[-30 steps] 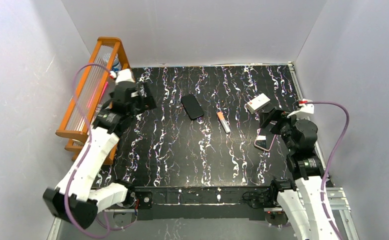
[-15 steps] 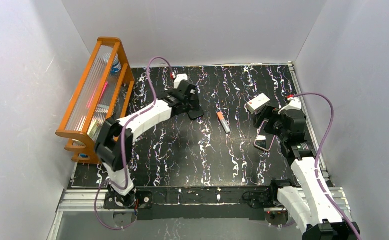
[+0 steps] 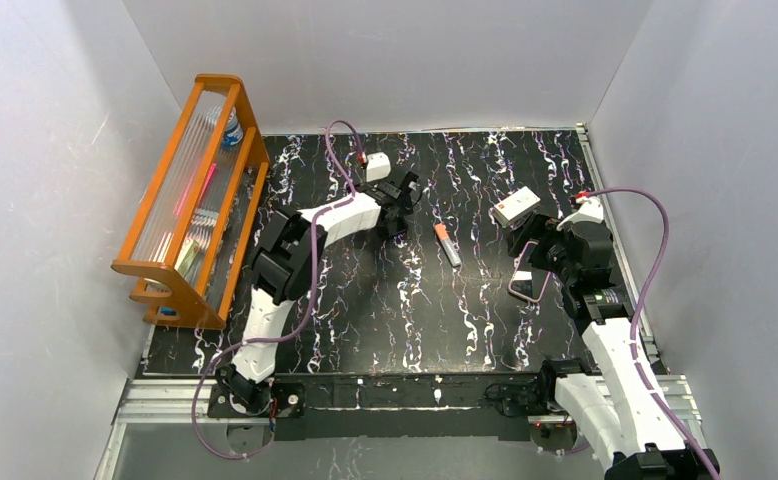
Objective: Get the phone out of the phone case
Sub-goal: Pick up the phone at the center of the board.
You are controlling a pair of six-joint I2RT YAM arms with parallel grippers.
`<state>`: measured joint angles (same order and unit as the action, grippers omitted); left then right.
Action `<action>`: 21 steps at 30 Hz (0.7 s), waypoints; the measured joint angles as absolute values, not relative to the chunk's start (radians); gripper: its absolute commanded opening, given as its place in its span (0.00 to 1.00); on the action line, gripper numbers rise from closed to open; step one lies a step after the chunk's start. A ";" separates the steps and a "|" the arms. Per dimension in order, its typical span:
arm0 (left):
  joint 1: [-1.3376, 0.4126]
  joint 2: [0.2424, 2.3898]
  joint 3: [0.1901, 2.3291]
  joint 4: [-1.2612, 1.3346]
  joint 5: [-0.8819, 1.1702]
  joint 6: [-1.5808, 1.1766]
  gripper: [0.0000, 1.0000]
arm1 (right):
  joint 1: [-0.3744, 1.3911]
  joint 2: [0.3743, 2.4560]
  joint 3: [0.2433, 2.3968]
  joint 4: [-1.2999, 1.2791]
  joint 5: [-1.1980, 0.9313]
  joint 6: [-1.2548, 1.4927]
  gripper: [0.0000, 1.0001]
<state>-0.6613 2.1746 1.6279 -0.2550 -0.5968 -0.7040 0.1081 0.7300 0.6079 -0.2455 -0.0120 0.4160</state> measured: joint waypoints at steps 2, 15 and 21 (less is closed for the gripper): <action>-0.661 2.211 1.648 -0.255 -0.611 -0.724 0.98 | 0.108 0.730 0.608 -0.245 -0.012 0.416 0.99; -0.664 2.277 1.714 -0.257 -0.640 -0.752 0.96 | 0.108 0.741 0.608 -0.245 -0.029 0.415 0.99; -0.664 2.270 1.683 -0.228 -0.650 -0.751 0.82 | 0.108 0.751 0.608 -0.246 -0.062 0.404 0.99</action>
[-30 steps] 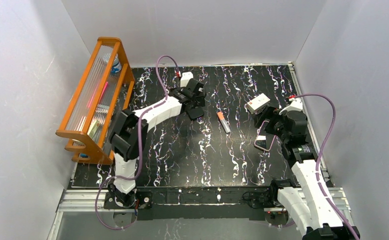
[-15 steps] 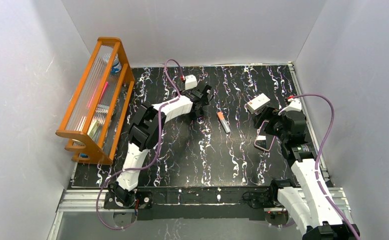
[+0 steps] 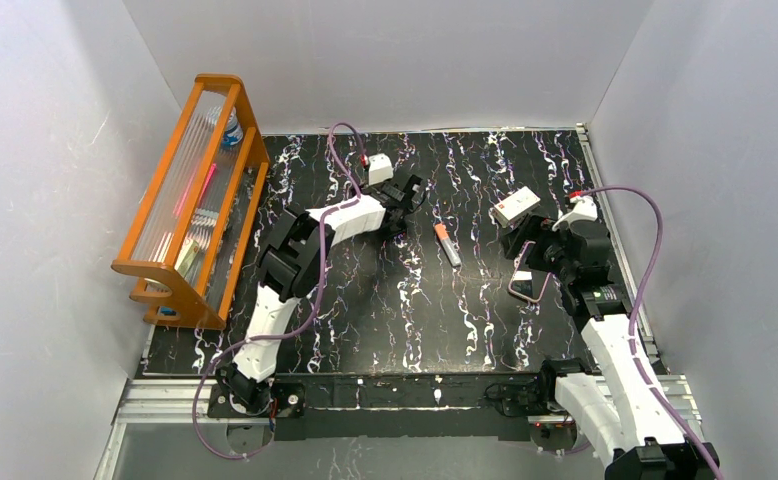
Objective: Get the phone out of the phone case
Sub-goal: Pick up the phone at the center of the board.
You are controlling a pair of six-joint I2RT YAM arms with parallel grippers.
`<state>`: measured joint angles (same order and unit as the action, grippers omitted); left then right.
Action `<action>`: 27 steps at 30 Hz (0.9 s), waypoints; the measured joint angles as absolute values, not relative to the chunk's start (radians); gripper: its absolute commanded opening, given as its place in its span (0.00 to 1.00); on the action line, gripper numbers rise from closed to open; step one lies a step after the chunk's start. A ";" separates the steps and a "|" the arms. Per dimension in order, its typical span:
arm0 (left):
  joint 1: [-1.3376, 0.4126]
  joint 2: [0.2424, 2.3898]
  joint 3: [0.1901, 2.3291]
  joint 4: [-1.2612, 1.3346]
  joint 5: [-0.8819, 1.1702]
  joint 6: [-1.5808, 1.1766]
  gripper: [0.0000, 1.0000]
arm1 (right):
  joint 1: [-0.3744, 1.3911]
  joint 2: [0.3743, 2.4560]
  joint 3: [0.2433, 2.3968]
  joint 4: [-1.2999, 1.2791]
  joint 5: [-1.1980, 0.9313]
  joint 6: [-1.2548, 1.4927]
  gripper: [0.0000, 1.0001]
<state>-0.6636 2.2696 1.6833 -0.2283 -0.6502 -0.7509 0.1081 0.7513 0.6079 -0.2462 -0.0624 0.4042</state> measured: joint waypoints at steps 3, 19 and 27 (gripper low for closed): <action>-0.664 2.242 1.632 -0.191 -0.645 -0.748 0.69 | 0.108 0.762 0.608 -0.253 -0.096 0.391 0.97; -0.662 1.917 1.176 -0.020 -0.403 -0.691 0.40 | 0.376 0.912 0.503 -0.095 -0.221 0.538 0.95; -0.662 1.770 1.005 0.031 -0.258 -0.747 0.15 | 0.550 1.033 0.406 0.191 -0.173 0.727 0.93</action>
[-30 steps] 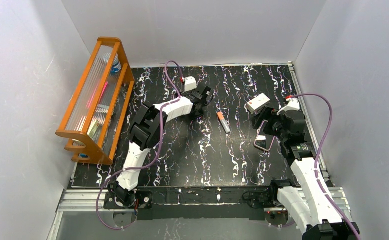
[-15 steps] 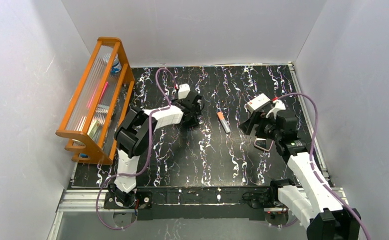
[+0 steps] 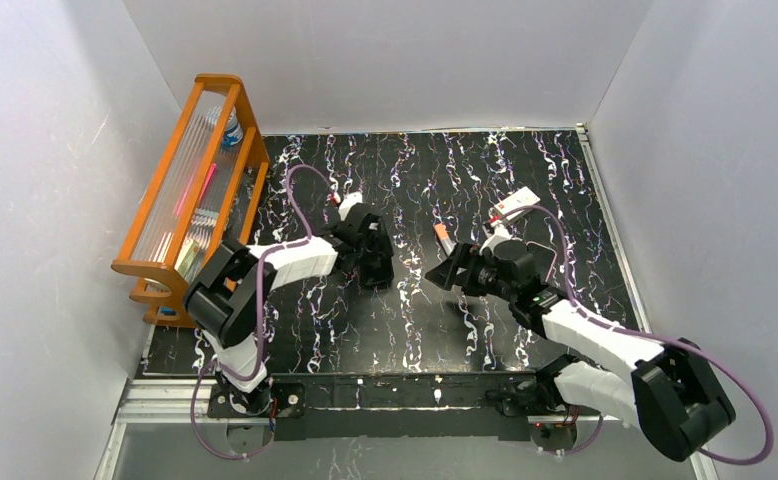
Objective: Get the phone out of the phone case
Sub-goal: Pick up the phone at the center of the board.
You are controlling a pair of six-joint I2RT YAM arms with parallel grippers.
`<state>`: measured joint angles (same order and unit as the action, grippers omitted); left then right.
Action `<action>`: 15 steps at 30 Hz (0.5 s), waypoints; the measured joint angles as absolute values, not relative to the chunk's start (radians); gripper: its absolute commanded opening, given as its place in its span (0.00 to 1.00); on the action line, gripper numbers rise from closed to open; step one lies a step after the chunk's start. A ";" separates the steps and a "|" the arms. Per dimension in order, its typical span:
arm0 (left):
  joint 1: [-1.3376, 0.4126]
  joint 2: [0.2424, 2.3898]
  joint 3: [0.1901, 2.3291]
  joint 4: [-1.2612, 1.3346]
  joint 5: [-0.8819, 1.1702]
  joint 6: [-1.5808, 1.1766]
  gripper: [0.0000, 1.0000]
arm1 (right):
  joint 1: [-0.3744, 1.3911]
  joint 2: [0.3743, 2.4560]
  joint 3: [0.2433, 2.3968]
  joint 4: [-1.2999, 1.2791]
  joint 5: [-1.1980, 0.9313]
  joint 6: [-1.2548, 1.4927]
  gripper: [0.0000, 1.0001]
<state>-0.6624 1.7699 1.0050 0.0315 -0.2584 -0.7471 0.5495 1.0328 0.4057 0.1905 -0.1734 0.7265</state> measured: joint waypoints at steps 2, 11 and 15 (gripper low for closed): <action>-0.662 1.724 0.956 0.039 -0.239 -0.768 0.09 | 0.586 1.069 0.389 0.260 -0.157 0.765 0.92; -0.663 1.583 0.853 0.112 -0.191 -0.869 0.00 | 0.719 1.343 0.388 0.549 -0.134 0.848 0.78; -0.663 1.580 0.831 0.144 -0.176 -0.898 0.00 | 0.742 1.450 0.421 0.630 -0.142 0.866 0.71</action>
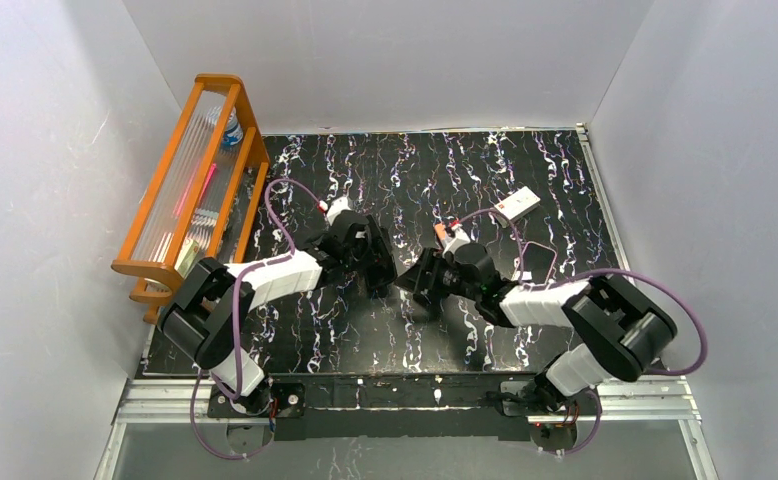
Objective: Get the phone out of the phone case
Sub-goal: Pick up the phone at the center of the board.
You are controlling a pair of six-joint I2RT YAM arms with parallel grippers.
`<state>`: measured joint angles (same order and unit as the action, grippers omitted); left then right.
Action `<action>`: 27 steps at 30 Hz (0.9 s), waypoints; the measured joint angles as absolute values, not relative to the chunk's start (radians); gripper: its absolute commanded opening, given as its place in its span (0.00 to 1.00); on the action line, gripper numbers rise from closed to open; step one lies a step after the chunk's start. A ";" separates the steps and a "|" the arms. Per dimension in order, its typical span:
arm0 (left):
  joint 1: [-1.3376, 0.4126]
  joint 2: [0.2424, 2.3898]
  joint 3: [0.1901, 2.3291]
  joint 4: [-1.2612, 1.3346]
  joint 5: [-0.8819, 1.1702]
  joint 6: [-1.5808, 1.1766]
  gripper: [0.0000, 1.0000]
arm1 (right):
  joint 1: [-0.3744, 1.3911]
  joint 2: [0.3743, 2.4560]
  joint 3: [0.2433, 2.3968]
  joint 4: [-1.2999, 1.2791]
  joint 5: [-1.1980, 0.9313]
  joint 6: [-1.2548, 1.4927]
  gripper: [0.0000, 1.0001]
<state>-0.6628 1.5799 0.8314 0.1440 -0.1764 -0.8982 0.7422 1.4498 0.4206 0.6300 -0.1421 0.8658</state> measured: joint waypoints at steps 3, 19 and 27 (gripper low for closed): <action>-0.663 1.576 0.807 0.159 -0.167 -0.915 0.00 | 0.756 1.512 0.477 0.676 -0.150 0.869 0.68; -0.663 1.462 0.778 0.178 -0.138 -0.926 0.21 | 0.768 1.642 0.586 0.783 -0.186 0.887 0.02; -0.670 1.384 0.776 0.173 -0.141 -0.869 0.89 | 0.766 1.549 0.550 0.792 -0.174 0.866 0.01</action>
<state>-0.6701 1.3842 0.7765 0.1726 -0.1406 -0.8692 0.7662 1.5494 0.5495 0.7921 -0.1741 0.8658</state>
